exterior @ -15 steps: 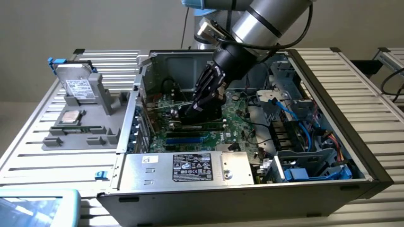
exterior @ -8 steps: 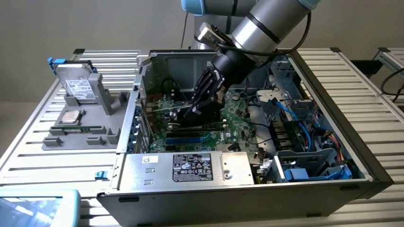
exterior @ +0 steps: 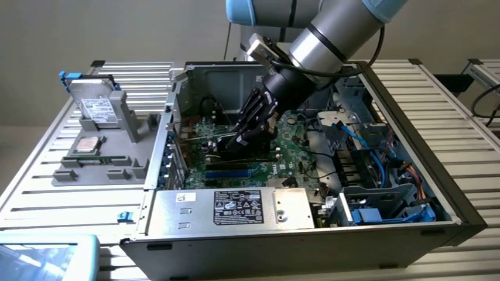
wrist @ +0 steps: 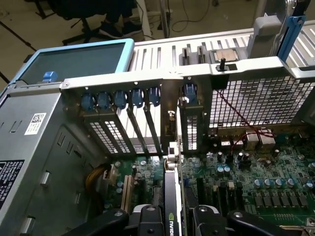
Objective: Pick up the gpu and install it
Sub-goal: 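Insert the gpu into the slot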
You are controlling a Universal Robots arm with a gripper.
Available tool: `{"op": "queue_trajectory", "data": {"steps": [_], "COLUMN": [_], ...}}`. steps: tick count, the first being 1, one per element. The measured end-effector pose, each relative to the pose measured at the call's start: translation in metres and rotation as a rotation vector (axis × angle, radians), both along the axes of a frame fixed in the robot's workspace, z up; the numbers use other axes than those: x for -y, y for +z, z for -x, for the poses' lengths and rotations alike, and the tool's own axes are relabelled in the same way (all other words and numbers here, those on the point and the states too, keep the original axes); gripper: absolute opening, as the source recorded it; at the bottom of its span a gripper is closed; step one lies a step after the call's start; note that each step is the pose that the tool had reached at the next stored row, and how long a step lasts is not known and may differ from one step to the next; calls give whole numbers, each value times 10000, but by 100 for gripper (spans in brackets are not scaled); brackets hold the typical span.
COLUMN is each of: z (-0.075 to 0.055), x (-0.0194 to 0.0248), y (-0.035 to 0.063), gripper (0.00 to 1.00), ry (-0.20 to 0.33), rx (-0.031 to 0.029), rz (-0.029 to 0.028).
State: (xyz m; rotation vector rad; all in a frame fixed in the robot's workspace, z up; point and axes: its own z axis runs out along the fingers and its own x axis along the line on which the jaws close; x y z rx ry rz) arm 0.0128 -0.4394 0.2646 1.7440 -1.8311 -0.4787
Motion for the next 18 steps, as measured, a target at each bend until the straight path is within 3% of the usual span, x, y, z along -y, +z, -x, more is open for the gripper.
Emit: {"op": "queue_trajectory", "data": {"steps": [8,11,14,18], "z": [-54,-65,-75,-84], "x": [2,8,21,30], "y": [-20,-39,-52,-76], "gripper": [28,28,28,28], "ry": [2,5,13,13], "rx": [-70,-185,-220,-278], "rz": [-15,-125,-263,-317]}}
